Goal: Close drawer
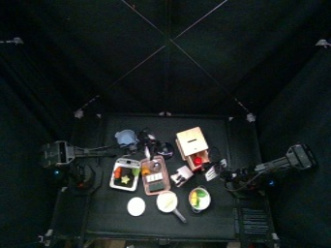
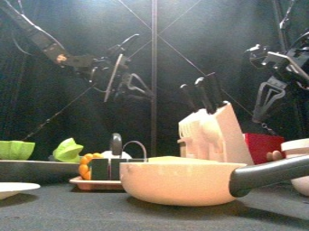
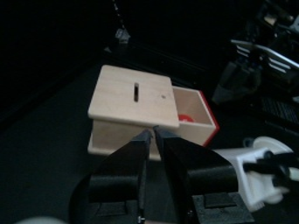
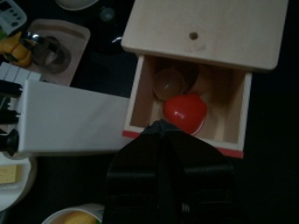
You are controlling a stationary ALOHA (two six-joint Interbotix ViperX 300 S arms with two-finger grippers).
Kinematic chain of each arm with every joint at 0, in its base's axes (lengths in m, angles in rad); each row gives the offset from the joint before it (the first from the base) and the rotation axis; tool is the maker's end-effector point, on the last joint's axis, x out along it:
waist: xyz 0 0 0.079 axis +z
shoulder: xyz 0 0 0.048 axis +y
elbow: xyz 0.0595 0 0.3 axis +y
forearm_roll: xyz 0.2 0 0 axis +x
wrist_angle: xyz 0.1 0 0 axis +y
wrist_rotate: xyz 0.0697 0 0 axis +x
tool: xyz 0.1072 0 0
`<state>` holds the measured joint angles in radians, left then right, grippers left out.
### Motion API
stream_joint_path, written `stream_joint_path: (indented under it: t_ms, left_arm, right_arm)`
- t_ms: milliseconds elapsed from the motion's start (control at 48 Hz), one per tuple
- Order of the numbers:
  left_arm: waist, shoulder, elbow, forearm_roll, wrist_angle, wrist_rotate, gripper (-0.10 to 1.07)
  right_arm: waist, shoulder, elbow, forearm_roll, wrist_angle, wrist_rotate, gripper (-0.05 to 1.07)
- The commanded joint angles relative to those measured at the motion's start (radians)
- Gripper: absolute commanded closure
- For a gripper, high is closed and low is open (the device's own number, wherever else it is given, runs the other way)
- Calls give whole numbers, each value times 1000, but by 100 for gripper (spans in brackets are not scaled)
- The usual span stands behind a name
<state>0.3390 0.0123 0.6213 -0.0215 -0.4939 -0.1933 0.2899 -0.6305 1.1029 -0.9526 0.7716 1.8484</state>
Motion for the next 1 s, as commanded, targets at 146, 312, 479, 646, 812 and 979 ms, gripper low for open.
stream_joint_path:
  t_ms: [146, 312, 479, 646, 812, 979]
  left_arm:
    - [35, 156, -252, -52, 48, -2, 39]
    - [46, 252, -377, -112, 107, -3, 39]
    - [41, 308, -453, -160, 199, -2, 39]
    - [40, 342, -494, -160, 284, -2, 39]
    - [38, 365, -508, -160, 344, 0, 39]
    - [40, 382, -515, -161, 403, 0, 39]
  right_arm:
    - [26, -9, -2, 54, -43, -2, 77]
    - [37, 6, 14, 66, -67, 0, 77]
    - [38, 21, 43, 77, -87, 2, 77]
    - [31, 28, 63, 84, -103, 2, 77]
    - [8, 29, 64, 74, -110, 2, 77]
    - [-21, 32, 61, 46, -129, 2, 77]
